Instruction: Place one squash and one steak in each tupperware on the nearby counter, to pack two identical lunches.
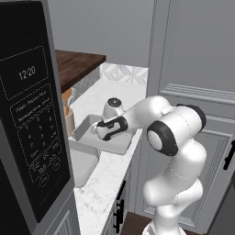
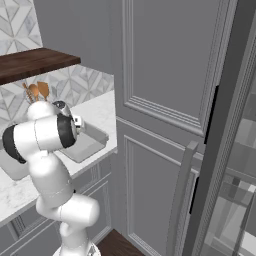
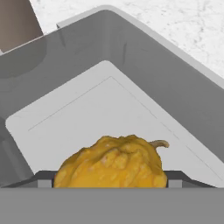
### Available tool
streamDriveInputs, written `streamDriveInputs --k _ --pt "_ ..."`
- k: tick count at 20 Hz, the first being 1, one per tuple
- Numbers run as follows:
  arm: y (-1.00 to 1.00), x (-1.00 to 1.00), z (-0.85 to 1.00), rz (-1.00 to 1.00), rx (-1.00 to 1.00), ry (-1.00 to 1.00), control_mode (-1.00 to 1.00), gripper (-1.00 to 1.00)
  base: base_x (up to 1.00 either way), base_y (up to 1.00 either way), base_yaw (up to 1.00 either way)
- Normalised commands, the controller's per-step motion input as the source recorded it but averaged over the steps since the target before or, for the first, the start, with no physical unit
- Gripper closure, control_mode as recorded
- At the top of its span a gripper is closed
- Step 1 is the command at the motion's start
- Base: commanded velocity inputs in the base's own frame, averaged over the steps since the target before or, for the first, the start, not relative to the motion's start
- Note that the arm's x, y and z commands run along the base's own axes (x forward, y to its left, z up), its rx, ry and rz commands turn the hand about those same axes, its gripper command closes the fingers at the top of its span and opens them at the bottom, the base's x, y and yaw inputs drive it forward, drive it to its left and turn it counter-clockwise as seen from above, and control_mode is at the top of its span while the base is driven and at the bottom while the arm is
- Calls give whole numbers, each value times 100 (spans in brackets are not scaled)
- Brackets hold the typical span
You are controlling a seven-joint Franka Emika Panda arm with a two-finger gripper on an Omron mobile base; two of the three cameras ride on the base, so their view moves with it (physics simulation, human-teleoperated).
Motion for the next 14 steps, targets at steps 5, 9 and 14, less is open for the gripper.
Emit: streamDriveInputs --k 5,9,14 --pt "16 56 -18 0 -2 0 -100 100 0 0 0" --pt "15 42 -6 0 -1 2 -100 -100 0 0 0" --pt "0 4 3 0 0 4 -100 -100 0 0 0"
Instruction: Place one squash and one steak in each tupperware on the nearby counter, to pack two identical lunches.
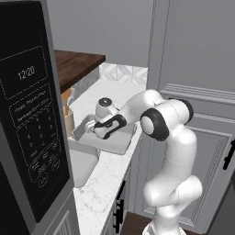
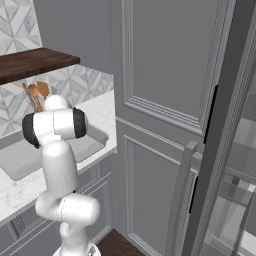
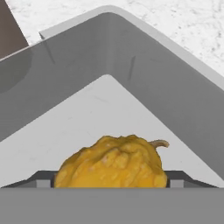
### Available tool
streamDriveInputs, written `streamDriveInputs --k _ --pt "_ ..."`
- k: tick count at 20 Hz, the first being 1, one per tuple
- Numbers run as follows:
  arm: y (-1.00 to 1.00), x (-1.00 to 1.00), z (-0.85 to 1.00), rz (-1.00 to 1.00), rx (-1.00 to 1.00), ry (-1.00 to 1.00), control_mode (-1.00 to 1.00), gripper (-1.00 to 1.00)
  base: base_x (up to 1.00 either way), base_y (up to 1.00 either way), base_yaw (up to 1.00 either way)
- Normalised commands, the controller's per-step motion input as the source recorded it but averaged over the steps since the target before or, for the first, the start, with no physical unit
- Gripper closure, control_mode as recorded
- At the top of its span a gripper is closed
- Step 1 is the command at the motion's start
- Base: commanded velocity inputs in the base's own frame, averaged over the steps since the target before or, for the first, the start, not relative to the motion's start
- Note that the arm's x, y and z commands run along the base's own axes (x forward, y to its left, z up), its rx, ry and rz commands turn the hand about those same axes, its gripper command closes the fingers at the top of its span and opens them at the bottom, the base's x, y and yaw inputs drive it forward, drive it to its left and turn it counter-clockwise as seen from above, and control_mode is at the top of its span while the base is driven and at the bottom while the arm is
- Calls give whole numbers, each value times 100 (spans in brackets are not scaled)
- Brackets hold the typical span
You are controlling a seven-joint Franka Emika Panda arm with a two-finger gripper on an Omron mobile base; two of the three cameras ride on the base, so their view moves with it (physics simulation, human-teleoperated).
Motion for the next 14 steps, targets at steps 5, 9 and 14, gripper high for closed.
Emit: streamDriveInputs --k 5,9,14 --pt "-11 0 17 0 0 0 -100 -100 0 0 0" --pt "-24 -42 43 -1 0 -4 -100 -100 0 0 0" --pt "-28 -99 89 -2 1 -21 -100 -100 0 0 0"
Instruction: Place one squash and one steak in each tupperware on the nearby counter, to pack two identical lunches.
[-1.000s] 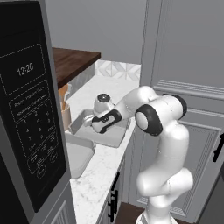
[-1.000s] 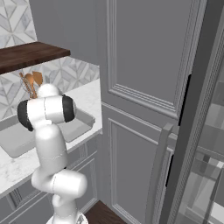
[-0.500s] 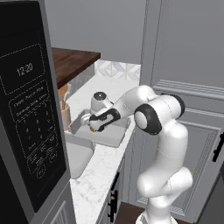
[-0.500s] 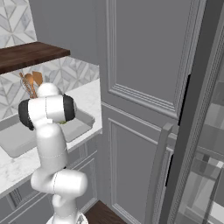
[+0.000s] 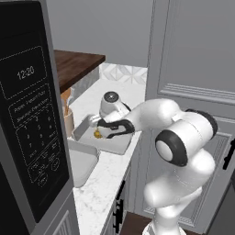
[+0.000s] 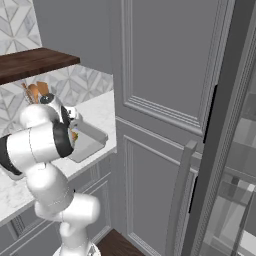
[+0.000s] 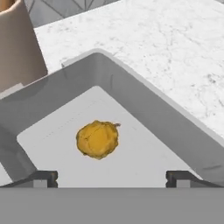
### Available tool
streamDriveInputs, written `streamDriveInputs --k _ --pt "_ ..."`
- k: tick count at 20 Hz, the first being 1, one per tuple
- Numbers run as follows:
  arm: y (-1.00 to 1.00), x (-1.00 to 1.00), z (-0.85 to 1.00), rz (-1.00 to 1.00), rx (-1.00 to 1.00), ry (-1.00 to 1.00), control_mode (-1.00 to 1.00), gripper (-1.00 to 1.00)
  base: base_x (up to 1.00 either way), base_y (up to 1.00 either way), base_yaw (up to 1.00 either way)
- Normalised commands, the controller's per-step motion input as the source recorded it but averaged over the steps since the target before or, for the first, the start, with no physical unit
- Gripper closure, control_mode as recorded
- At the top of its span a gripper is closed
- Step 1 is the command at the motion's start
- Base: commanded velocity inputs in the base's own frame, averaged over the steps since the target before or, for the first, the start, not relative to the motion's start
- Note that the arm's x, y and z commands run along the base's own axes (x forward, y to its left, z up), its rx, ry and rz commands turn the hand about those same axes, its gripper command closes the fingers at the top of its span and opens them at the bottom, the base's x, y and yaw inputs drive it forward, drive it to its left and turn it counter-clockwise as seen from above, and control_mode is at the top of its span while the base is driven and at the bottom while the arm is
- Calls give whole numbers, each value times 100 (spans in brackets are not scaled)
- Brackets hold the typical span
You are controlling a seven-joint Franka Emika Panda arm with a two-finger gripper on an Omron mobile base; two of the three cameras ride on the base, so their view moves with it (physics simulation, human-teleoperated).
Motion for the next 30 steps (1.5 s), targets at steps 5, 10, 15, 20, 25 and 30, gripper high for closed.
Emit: streamDriveInputs --k 5,10,15,20,25,30 --pt "-34 -100 98 -11 3 -15 -100 -100 0 0 0" --pt "-42 -100 100 -13 8 -2 -100 -100 0 0 0" --pt "-34 -100 98 -6 8 0 -100 -100 0 0 0" --pt "-25 -100 72 0 1 0 -100 -100 0 0 0" --pt "-20 -100 31 0 0 0 -100 -100 0 0 0" --pt "-31 -98 16 0 0 2 -100 -100 0 0 0"
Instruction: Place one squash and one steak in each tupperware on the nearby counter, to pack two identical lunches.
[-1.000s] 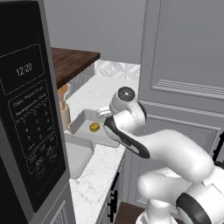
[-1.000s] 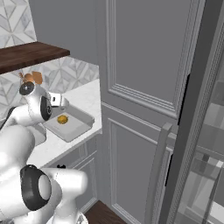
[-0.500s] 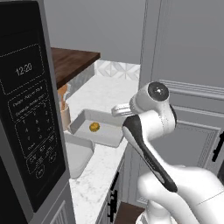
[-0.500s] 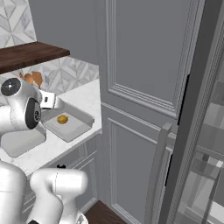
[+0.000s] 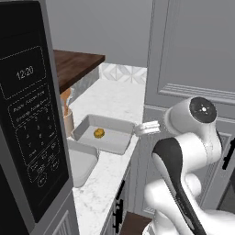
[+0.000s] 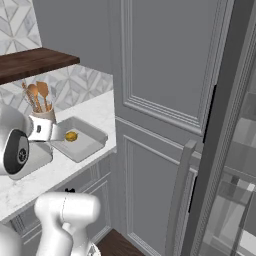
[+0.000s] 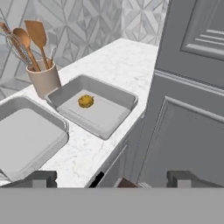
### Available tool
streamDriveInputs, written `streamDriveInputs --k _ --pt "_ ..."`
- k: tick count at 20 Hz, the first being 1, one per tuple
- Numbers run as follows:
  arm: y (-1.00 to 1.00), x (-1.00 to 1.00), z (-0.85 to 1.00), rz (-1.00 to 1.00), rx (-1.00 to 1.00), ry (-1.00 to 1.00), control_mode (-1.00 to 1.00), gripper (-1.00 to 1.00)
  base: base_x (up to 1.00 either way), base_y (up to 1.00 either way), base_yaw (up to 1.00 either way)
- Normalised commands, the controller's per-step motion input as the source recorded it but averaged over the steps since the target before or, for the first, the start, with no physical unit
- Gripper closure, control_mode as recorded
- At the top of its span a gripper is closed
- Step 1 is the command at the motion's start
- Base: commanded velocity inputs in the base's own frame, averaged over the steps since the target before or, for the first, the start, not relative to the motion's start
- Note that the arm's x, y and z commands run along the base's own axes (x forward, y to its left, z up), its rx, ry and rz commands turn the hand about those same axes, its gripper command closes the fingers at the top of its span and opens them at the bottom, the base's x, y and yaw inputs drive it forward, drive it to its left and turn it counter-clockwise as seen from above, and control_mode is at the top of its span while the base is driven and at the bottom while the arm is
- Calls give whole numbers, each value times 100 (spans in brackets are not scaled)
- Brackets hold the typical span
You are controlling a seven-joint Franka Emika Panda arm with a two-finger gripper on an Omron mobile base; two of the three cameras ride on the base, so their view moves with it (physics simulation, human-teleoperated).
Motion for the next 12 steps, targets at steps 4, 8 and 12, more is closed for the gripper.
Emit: streamDriveInputs --k 4,8,12 --pt "-49 -88 0 -5 0 0 -100 -100 0 0 0" --pt "-28 -65 0 -6 0 0 100 -100 -23 -5 -2" --pt "0 0 0 0 0 0 100 -100 -99 -5 -5"
